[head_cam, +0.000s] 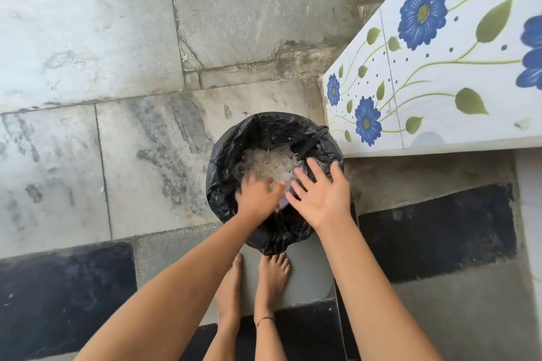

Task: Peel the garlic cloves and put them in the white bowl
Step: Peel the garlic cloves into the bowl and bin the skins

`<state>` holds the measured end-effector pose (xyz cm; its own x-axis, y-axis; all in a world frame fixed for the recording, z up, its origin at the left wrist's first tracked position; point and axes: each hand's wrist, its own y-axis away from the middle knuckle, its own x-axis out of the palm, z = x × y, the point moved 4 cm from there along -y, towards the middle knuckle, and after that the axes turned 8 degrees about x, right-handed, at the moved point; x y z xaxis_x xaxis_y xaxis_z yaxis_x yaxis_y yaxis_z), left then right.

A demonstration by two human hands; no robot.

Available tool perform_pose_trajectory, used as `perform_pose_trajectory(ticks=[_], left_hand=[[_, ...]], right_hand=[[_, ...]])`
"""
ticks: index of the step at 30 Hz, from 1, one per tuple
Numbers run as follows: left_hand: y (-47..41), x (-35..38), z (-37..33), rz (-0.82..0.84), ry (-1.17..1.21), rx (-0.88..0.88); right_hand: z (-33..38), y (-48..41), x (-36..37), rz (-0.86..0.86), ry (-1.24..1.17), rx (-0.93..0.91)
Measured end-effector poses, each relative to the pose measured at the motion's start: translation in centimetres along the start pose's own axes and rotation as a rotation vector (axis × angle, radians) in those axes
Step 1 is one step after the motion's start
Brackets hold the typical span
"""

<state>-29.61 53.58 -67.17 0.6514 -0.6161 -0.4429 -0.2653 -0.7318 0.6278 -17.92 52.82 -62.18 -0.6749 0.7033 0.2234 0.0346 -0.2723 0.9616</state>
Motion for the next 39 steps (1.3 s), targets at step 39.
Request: perform_pose_trajectory(ticks=[39], left_hand=[[55.5, -6.4, -47.1, -0.151, -0.217, 1.191]], right_hand=[[-5.2, 70.8, -19.8, -1.094, 0.468, -1.553]])
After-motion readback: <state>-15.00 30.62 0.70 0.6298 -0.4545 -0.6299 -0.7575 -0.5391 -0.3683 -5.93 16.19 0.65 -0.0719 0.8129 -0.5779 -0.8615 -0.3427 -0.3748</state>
